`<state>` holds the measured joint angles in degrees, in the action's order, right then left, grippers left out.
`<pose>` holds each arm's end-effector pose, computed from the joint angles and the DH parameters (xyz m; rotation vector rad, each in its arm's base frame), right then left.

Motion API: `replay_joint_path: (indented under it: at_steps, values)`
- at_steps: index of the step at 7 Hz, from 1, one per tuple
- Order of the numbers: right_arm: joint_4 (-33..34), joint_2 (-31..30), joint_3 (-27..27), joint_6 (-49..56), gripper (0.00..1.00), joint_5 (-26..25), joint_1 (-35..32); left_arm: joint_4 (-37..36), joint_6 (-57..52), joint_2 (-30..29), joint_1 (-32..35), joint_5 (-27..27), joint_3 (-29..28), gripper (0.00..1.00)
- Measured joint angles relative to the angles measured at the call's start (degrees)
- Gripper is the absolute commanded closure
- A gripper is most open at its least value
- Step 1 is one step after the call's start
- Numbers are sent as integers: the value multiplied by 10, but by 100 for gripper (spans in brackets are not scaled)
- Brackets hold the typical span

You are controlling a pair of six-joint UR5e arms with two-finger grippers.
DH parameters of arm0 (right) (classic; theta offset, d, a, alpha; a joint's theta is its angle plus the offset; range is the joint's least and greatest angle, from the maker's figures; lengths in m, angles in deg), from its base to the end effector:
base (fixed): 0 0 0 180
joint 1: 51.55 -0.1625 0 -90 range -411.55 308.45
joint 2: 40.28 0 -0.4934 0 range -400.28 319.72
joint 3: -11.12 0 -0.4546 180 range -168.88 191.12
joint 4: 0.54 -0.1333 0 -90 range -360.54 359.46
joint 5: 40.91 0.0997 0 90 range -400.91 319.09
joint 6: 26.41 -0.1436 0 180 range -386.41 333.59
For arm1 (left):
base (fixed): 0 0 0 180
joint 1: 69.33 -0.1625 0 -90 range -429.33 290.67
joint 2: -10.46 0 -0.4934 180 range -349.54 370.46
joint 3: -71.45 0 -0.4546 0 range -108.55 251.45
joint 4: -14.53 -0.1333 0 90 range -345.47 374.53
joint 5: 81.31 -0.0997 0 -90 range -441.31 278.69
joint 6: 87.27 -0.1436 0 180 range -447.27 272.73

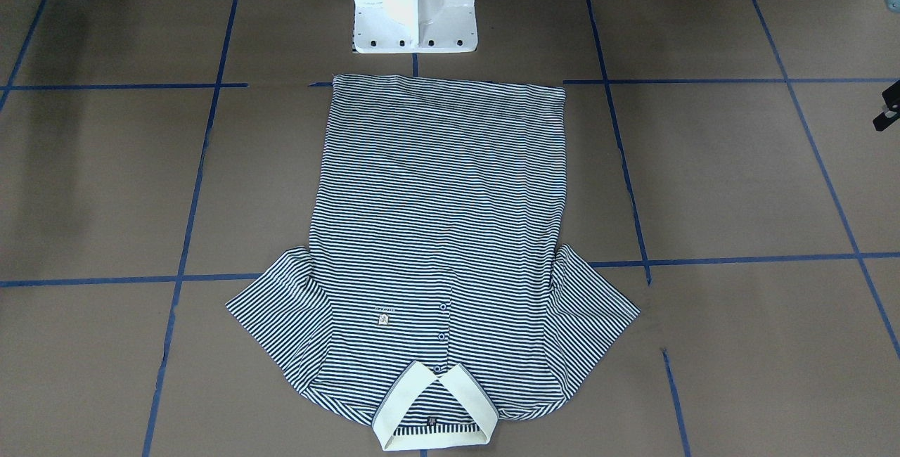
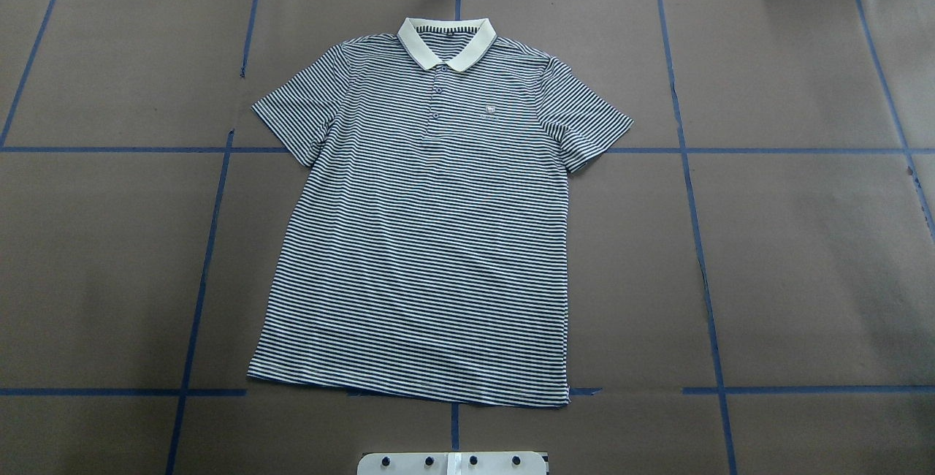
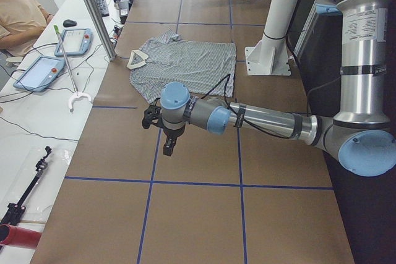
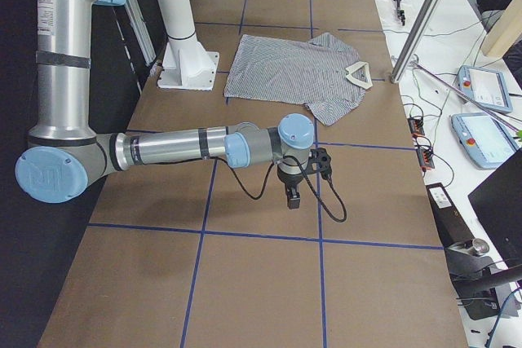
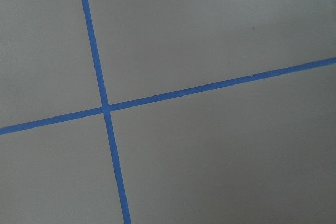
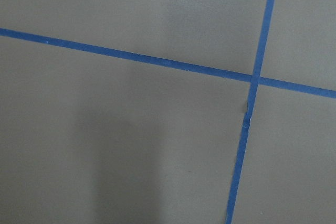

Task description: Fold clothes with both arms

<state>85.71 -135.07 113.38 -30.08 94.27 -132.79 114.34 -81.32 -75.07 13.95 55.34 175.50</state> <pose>-0.0492 -0.5257 0.6750 0.0995 -0.8021 -0.1612 0.0341 -0.5363 0.6386 0.2286 0.8367 0.1503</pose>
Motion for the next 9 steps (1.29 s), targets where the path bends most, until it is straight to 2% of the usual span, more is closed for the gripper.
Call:
replay_joint_path:
  at_steps: [4,6,7,9]
  values:
    - [-6,-2,-6,1,0,-1,0,-10,3,0,0,2,10,0]
    - [-41,-1,-10,-5,0,1,7,-11,4,5,0,2,7,0]
    - [-74,2,-9,-37,0,1,26,-10,4,5,-1,3,6,0]
    - [-150,40,-14,-219,0,-9,104,-7,3,5,-1,4,4,0]
